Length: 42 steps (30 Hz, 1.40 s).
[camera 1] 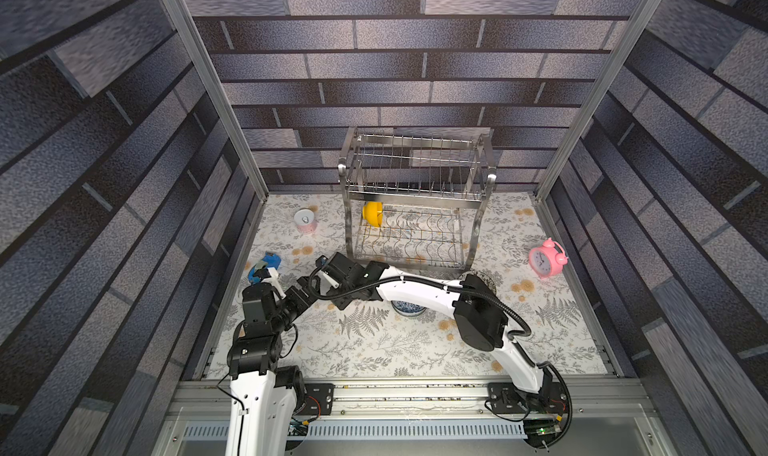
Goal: Load bowls into a dish rack
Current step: Pick up the bowl from the bowl.
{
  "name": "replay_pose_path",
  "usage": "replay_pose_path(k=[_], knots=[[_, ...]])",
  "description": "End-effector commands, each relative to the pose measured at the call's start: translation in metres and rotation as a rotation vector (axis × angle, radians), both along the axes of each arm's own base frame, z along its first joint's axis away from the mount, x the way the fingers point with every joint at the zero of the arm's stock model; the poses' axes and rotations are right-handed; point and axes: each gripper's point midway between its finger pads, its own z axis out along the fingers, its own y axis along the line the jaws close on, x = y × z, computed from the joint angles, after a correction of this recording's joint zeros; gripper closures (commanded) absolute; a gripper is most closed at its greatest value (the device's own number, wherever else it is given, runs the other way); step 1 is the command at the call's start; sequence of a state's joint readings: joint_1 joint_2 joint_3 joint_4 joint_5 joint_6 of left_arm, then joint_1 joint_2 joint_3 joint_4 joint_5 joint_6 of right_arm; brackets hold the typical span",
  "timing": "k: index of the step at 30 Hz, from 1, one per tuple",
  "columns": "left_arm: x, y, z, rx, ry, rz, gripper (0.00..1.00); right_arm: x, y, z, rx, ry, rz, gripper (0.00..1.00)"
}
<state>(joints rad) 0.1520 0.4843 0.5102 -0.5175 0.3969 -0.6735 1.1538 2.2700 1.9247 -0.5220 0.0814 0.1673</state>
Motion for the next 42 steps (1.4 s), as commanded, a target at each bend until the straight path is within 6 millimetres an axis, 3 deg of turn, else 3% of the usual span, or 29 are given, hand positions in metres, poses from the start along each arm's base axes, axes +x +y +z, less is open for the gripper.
replay_pose_path(k=[1, 9, 19, 20, 21, 28, 34, 42], knots=[[-0.001, -0.002, 0.002, 0.004, -0.013, -0.024, 0.0, -0.008, 0.001, 0.026, 0.072, 0.012, -0.016, 1.0], [0.002, -0.006, 0.009, 0.002, -0.048, -0.047, 0.0, -0.007, 0.003, 0.073, 0.179, -0.025, -0.022, 1.0], [0.011, -0.018, 0.036, -0.01, -0.141, -0.133, 0.0, -0.001, 0.001, 0.114, 0.297, -0.034, -0.068, 1.0], [0.012, -0.02, 0.038, -0.015, -0.146, -0.145, 0.0, 0.001, 0.0, 0.11, 0.3, -0.023, -0.073, 1.0], [0.014, -0.022, 0.04, -0.021, -0.151, -0.159, 0.0, 0.0, -0.005, 0.131, 0.345, -0.028, -0.079, 1.0], [0.027, -0.039, 0.057, -0.056, -0.201, -0.258, 0.0, 0.009, -0.035, 0.148, 0.454, 0.037, -0.141, 1.0], [0.035, -0.066, 0.071, -0.007, -0.218, -0.367, 0.0, 0.022, -0.069, 0.151, 0.546, 0.11, -0.208, 1.0], [0.043, -0.098, 0.075, 0.017, -0.216, -0.486, 0.0, 0.042, -0.111, 0.148, 0.648, 0.206, -0.303, 1.0]])
